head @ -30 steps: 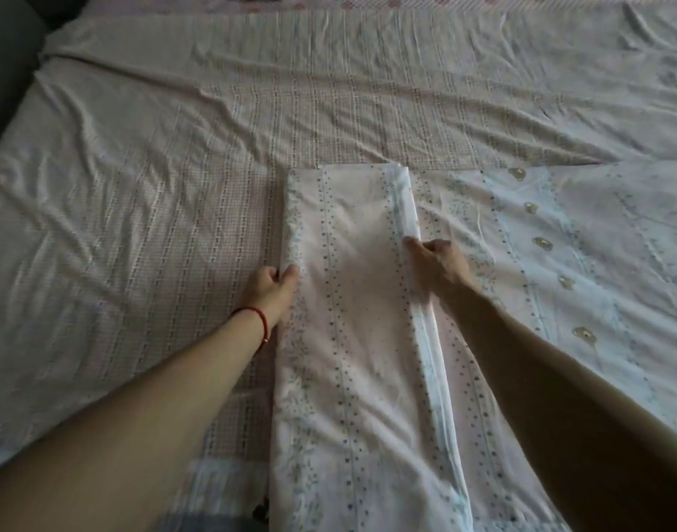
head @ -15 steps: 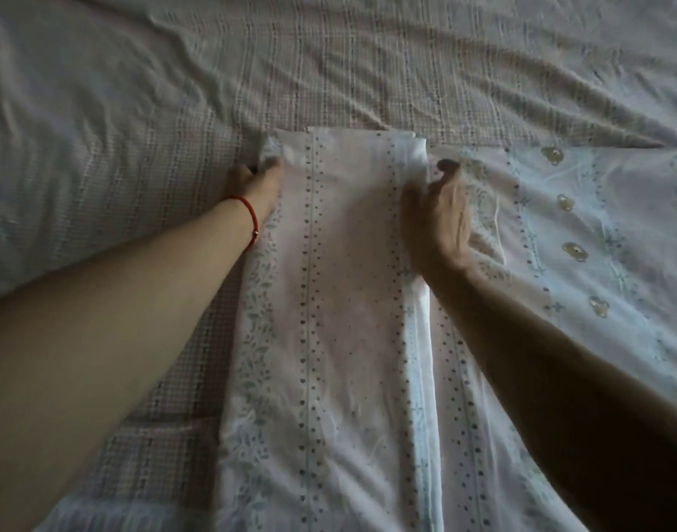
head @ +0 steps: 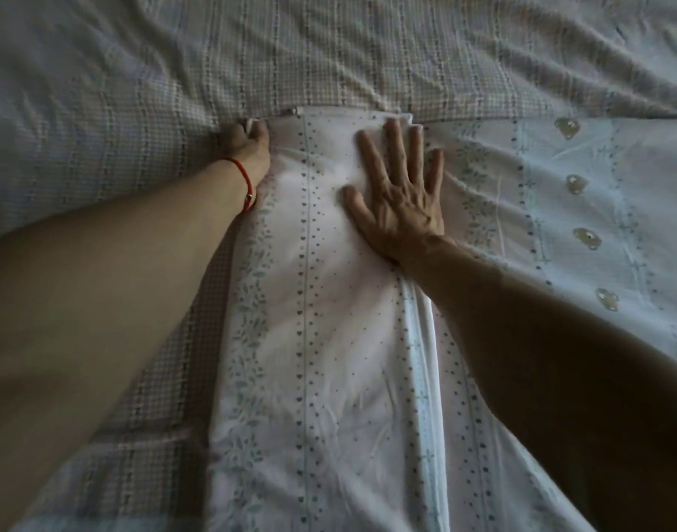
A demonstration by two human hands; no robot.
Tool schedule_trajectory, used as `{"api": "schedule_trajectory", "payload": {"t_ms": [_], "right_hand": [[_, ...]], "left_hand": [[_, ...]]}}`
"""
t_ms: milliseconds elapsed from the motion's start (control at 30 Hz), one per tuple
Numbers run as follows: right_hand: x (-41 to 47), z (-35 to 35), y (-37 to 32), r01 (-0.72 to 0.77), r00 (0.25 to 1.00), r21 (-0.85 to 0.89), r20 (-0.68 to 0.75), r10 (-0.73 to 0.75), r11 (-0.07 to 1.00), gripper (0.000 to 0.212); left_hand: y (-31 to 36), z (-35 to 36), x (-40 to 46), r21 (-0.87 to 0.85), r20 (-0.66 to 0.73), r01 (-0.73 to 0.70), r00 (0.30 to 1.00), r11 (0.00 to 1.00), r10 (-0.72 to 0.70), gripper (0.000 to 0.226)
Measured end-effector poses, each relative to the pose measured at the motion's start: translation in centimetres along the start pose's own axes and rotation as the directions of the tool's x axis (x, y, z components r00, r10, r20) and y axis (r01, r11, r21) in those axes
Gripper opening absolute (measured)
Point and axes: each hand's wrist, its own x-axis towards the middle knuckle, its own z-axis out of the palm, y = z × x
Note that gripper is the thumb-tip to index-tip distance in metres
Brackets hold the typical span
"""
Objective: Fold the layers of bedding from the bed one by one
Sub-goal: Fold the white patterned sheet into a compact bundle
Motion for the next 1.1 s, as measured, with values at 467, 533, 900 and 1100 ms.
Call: {"api": "schedule_trajectory", "payload": {"t_ms": [467, 533, 900, 1100], "right_hand": [[-30.3, -0.6, -6.5, 0.000, 0.985, 0.110, 0.172, -0.019, 0.994, 0.066], [-36.2, -0.3, -6.6, -0.062, 0.977, 0.114, 0.209, 0.037, 0.992, 0.066], [-37.6, -2.2, -7.4, -0.163, 0.954, 0.041, 0.261, 0.147, 0.986, 0.084], [-27.2, -3.4, -1.2, -0.225, 0.959, -0.069, 0.160, 0.233, 0.972, 0.100]], "left_hand": [[-12.5, -8.7, -24.4, -0.148, 0.354, 0.207, 0.924, 0.967, -0.144, 0.127], [-16.0, -10.1, -31.0, -0.131, 0.354, 0.286, 0.908, 0.949, -0.224, 0.128], [-21.7, -13.4, -41.1, 0.090, 0.260, 0.258, 0.926, 0.962, -0.273, 0.052], [-16.6, -13.5, -38.6, 0.226, 0.158, 0.058, 0.983, 0.972, -0.095, 0.042]]}}
